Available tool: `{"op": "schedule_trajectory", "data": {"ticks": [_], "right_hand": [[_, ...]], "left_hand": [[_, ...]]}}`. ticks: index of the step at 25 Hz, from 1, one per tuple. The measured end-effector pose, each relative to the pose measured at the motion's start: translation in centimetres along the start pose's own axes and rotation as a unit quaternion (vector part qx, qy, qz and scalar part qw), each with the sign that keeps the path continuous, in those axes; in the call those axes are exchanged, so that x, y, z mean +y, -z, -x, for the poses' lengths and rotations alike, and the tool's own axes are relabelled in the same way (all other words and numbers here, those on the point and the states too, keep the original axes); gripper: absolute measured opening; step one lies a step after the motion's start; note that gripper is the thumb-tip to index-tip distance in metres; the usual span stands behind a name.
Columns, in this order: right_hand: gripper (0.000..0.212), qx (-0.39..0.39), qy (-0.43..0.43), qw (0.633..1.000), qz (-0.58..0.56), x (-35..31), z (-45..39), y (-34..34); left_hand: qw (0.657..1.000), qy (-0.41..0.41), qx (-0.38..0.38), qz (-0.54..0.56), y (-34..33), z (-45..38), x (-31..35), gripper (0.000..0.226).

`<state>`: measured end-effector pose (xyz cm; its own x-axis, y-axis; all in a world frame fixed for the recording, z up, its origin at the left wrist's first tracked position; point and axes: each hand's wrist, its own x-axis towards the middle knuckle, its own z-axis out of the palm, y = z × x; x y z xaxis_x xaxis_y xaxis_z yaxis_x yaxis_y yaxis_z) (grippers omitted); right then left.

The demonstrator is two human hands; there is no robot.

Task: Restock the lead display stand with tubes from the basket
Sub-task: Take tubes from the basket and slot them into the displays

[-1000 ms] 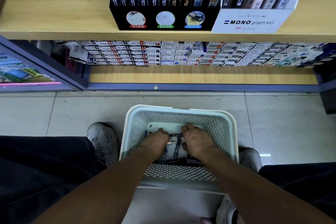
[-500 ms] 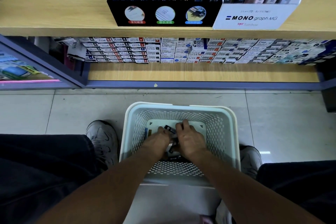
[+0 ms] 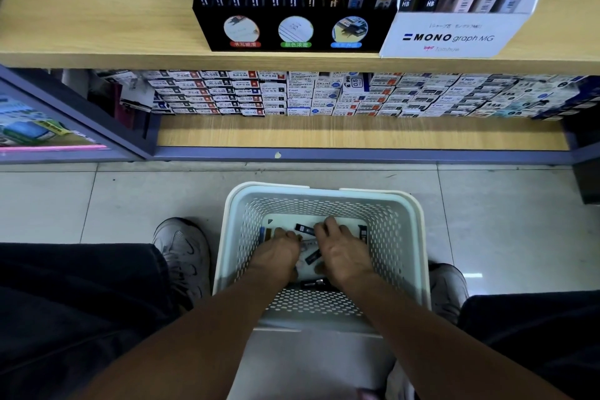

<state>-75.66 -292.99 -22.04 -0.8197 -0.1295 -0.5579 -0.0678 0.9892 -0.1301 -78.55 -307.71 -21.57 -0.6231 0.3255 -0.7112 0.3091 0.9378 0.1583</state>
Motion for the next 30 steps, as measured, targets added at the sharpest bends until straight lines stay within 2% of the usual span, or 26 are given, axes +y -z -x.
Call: {"op": "schedule_trajectory", "data": {"ticks": [4, 8, 12, 14, 17, 19, 21, 23, 27, 30], "right_hand": [[0.039, 0.018, 0.042, 0.999, 0.018, -0.5, -0.1, 0.6], [0.036, -0.021, 0.043, 0.999, 0.025, -1.0, -0.2, 0.5], [0.03, -0.038, 0.025, 0.999, 0.001, -1.1, -0.8, -0.2], [0.029, -0.057, 0.009, 0.997, -0.044, -1.1, -0.8, -0.1], [0.033, -0.07, -0.067, 0.98, -0.176, -0.5, -0.8, 0.5], [0.02, -0.081, -0.1, 0.951, -0.282, 0.1, -0.7, 1.3], [0.015, -0.111, -0.107, 0.905, -0.395, 0.3, -0.3, 2.3], [0.012, -0.121, -0.1, 0.868, -0.472, 0.2, 0.6, 3.6], [0.008, -0.116, -0.074, 0.8, -0.584, -0.2, 2.1, 5.7], [0.003, -0.131, -0.049, 0.793, -0.592, -0.3, 3.7, 7.4]], "left_hand": [[0.999, 0.009, 0.004, -0.042, -0.2, -0.2, 0.4, 0.061], [0.999, 0.019, -0.013, -0.045, -0.5, -0.6, 1.1, 0.066], [0.999, 0.012, -0.003, -0.037, -0.4, -1.1, 1.2, 0.047], [1.0, 0.018, 0.008, -0.01, -0.4, -1.0, 1.0, 0.042], [0.994, 0.011, 0.036, 0.1, -0.2, -0.7, 0.3, 0.036], [0.971, 0.026, 0.027, 0.237, 0.3, -0.6, -0.3, 0.022], [0.925, 0.044, 0.015, 0.376, 1.3, -0.3, -0.6, 0.005], [0.887, 0.067, 0.012, 0.457, 2.5, 0.4, -0.4, 0.02], [0.824, 0.09, 0.037, 0.558, 4.2, 2.9, 1.3, 0.027], [0.808, 0.058, 0.073, 0.582, 4.4, 4.6, 2.4, 0.035]]}}
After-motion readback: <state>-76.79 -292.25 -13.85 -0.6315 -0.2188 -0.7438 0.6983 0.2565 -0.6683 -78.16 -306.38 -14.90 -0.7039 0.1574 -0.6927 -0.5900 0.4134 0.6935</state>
